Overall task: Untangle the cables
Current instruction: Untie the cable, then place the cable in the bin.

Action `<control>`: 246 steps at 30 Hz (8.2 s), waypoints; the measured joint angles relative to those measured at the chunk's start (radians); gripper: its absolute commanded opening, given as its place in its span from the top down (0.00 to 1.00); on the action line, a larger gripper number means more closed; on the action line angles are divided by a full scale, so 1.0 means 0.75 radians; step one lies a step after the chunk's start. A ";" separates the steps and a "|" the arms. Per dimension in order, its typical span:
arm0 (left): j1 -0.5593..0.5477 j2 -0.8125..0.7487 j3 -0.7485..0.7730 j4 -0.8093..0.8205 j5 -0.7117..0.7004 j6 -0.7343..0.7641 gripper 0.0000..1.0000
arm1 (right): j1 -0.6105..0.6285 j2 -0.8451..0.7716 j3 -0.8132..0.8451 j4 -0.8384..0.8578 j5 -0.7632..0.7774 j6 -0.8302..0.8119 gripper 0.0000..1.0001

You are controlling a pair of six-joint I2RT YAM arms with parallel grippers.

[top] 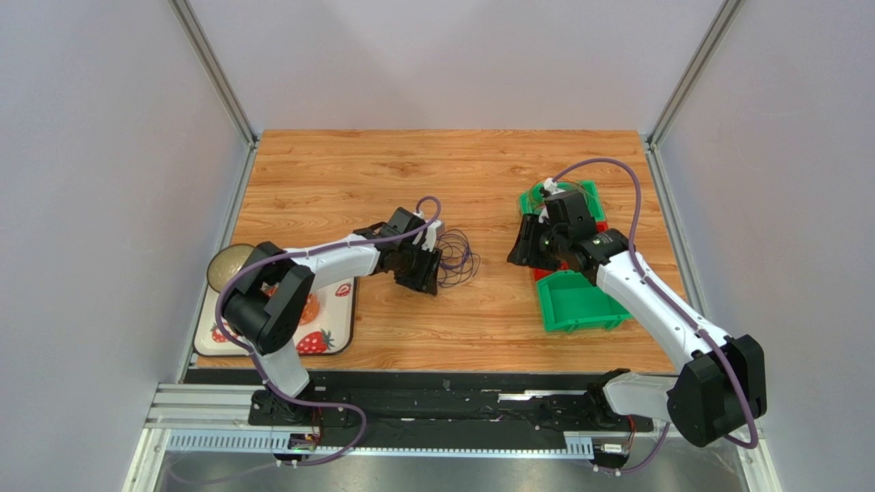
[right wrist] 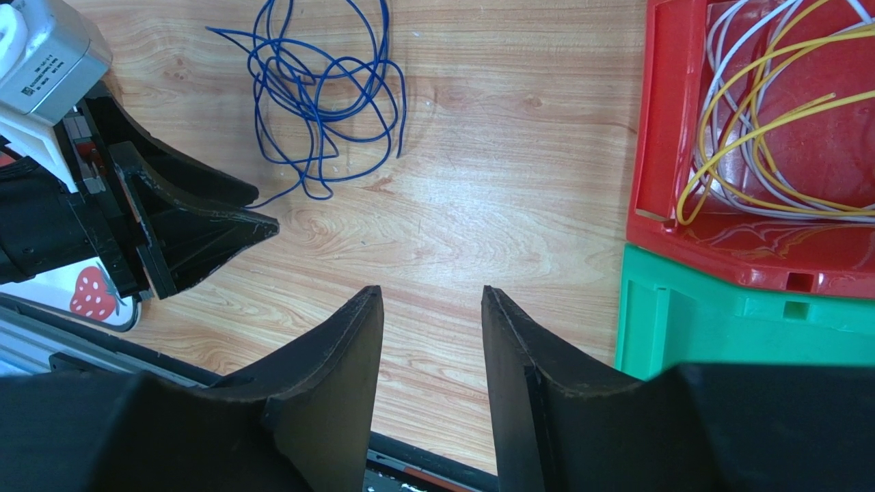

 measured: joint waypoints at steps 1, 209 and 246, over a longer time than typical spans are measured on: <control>-0.005 0.001 0.001 0.010 -0.007 -0.001 0.60 | 0.000 0.004 0.000 -0.001 -0.001 0.000 0.56; 0.001 -0.790 0.280 -0.677 -0.395 0.022 0.15 | 0.192 -0.591 0.175 -0.331 1.057 0.031 1.00; 0.001 -0.804 0.253 -0.661 -0.400 0.022 0.17 | 0.119 -0.473 -0.160 -0.533 1.450 0.605 1.00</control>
